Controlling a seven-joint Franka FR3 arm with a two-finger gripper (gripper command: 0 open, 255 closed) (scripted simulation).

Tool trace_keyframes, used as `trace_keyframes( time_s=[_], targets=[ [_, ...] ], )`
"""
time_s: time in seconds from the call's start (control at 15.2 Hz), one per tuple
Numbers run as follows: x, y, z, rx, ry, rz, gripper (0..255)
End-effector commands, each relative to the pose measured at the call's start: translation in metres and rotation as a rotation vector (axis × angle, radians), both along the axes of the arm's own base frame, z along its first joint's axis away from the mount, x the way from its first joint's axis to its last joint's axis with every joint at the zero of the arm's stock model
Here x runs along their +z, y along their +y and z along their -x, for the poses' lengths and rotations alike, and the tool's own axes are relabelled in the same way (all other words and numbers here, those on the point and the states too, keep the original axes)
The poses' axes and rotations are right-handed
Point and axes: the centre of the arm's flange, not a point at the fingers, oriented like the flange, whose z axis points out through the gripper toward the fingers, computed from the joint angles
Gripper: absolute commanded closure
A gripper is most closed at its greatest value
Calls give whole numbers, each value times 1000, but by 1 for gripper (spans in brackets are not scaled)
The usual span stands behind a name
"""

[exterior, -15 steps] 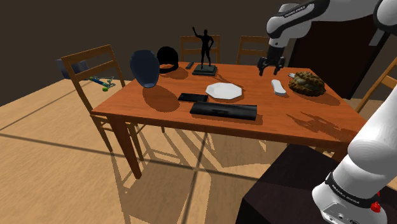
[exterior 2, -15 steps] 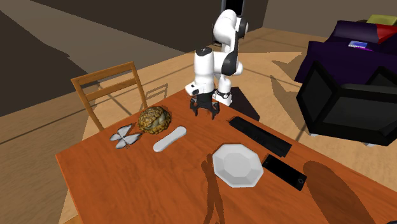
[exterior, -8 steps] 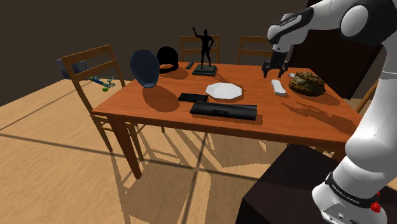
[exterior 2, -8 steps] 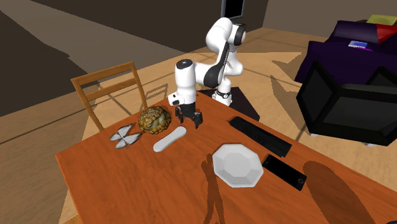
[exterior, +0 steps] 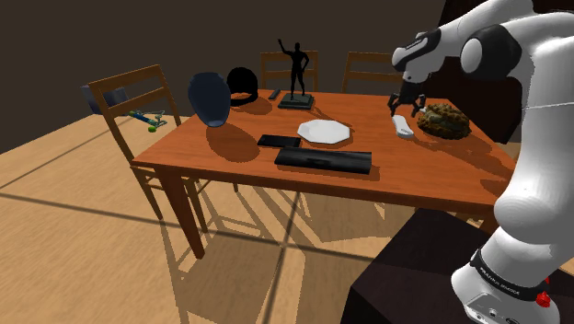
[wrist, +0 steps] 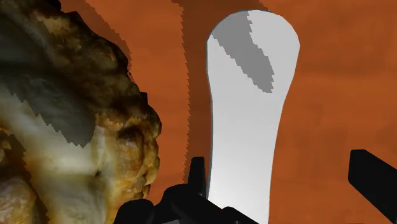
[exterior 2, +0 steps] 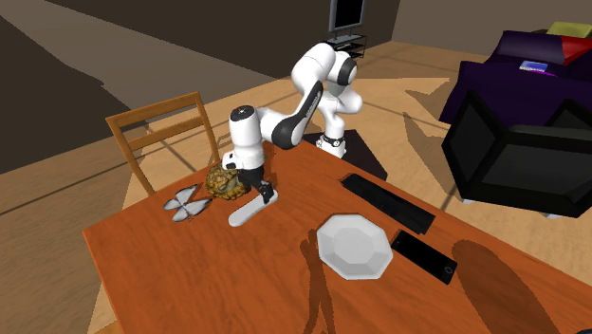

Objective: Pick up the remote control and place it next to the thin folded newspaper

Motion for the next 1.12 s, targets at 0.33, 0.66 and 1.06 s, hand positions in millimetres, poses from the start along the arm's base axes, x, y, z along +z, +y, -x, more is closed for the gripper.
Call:
trace_keyframes(
  time_s=[0.33,0.66,1.06],
  targets=[
    [-33,-19,1,-30,5,-1,0],
    [-47,-18,1,-30,5,-1,0],
    [-47,-18,1,-30,5,-1,255]
  ],
)
